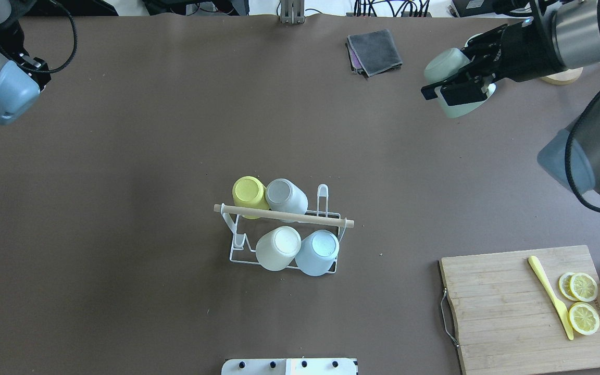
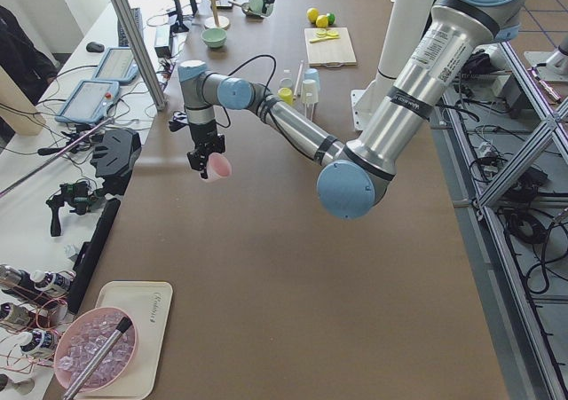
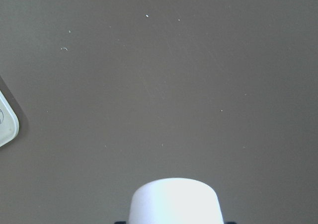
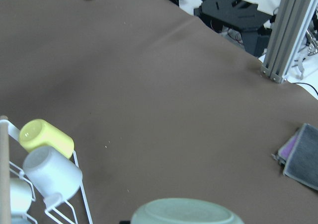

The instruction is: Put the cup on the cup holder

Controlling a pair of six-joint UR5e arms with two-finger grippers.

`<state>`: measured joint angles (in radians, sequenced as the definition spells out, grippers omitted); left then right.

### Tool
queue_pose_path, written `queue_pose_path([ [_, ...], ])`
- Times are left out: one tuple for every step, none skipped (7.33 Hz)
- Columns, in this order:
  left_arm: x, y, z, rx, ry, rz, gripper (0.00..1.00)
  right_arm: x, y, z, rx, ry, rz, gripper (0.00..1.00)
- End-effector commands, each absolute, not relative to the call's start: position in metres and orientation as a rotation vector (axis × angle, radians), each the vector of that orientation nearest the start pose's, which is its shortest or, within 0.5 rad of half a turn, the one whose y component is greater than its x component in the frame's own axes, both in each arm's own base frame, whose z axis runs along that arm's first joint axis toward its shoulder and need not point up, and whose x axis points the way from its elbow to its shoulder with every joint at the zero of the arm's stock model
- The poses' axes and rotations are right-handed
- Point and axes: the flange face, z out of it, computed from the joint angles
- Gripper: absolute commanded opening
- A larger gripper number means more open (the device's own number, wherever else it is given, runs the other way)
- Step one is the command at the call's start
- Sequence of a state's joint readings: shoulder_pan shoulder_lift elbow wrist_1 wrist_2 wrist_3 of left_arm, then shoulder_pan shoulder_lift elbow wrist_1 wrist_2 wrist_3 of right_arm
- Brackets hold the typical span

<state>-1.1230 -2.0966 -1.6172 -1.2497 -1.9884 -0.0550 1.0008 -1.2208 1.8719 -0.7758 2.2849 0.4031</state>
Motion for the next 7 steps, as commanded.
queue_pose_path([
  [0.243, -0.629, 0.376, 0.280, 0.424, 0.434, 0.00, -0.293, -0.450, 0.212, 1.070, -1.338, -0.510, 0.00],
  [0.263, -0.624, 0.369, 0.363, 0.398, 0.453, 0.00, -0.322, -0.430, 0.205, 1.115, -1.374, -0.456, 0.00],
  [0.277, -0.612, 0.380, 0.422, 0.454, 0.374, 0.00, -0.344, -0.405, 0.197, 1.150, -1.434, -0.428, 0.00],
  [0.313, -0.586, 0.391, 0.512, 0.517, 0.317, 0.00, -0.366, -0.383, 0.193, 1.161, -1.490, -0.386, 0.00],
  [0.334, -0.566, 0.391, 0.622, 0.570, 0.301, 0.00, -0.386, -0.366, 0.194, 1.178, -1.505, -0.366, 0.00],
  [0.351, -0.543, 0.390, 0.707, 0.669, 0.303, 0.00, -0.398, -0.358, 0.199, 1.160, -1.506, -0.374, 0.00],
  [0.364, -0.528, 0.375, 0.817, 0.767, 0.261, 0.00, -0.408, -0.365, 0.209, 1.154, -1.472, -0.357, 0.00],
])
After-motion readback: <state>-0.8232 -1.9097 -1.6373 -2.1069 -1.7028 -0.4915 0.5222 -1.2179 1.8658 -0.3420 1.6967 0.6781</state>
